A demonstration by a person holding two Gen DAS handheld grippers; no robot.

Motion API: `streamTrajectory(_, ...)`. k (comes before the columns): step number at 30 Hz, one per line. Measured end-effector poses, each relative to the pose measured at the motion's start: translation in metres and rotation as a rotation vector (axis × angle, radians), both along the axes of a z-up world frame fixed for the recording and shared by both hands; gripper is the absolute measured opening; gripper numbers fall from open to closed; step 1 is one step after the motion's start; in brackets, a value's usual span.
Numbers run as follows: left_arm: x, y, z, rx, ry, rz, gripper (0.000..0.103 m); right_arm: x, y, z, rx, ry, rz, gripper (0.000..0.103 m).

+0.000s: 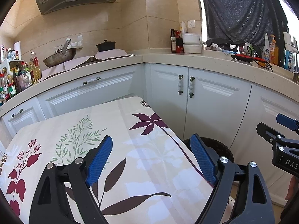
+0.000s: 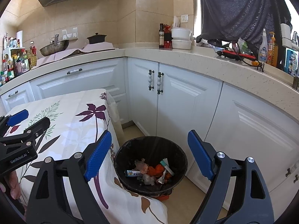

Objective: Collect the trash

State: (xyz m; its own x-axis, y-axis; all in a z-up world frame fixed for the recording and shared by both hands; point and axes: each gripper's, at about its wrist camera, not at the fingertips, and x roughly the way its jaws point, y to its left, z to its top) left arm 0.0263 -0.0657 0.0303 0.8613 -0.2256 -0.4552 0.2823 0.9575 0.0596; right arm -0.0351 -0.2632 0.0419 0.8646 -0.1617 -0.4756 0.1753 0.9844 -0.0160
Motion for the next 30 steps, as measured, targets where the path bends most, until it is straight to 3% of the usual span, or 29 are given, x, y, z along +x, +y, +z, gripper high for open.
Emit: streamTrajectory(30,-0.0073,0.0039,0.0061,-0.014,-0.025,0.010,0.084,-0.0041,-0.0007,0.0035,-0.005,-0.013,-0.003,0.082)
